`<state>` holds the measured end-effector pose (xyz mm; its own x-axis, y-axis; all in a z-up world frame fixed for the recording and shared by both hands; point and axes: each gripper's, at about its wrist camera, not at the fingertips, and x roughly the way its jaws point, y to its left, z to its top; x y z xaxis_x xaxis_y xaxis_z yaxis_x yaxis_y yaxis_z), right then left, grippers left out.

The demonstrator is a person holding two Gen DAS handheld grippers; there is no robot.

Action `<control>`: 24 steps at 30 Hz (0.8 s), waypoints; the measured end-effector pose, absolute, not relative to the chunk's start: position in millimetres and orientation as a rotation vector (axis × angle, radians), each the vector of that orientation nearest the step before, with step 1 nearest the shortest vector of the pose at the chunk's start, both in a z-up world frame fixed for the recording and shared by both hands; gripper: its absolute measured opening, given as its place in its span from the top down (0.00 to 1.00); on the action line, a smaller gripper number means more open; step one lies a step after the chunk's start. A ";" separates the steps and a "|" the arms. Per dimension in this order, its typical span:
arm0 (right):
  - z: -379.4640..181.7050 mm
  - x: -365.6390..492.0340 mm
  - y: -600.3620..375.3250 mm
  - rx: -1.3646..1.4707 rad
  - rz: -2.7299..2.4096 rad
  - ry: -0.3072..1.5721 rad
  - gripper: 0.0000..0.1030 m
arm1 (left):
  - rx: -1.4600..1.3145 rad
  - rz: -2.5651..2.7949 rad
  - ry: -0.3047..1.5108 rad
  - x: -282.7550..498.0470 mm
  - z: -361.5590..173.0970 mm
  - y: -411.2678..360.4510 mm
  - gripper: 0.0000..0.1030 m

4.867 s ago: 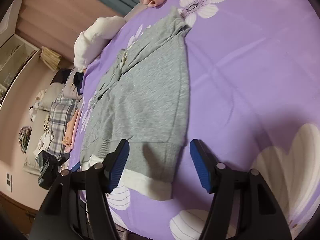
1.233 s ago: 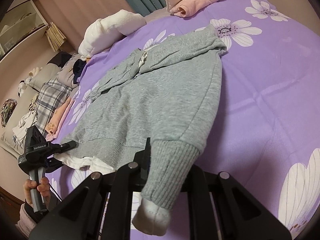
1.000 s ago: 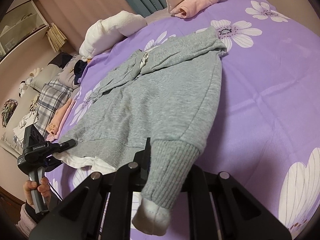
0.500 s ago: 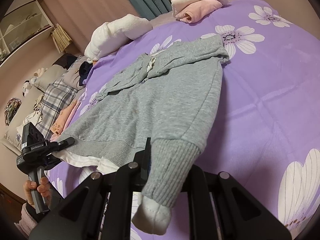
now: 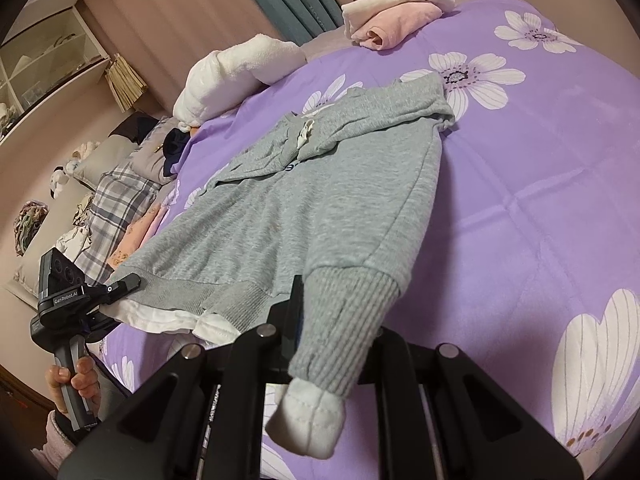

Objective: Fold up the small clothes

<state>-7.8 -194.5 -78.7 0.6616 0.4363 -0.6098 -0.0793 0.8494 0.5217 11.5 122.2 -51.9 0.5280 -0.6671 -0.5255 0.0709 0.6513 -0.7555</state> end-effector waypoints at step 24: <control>-84.7 -7.5 -198.1 0.514 0.338 0.837 0.89 | -0.841 -0.480 0.968 15.4 -74.1 134.5 0.91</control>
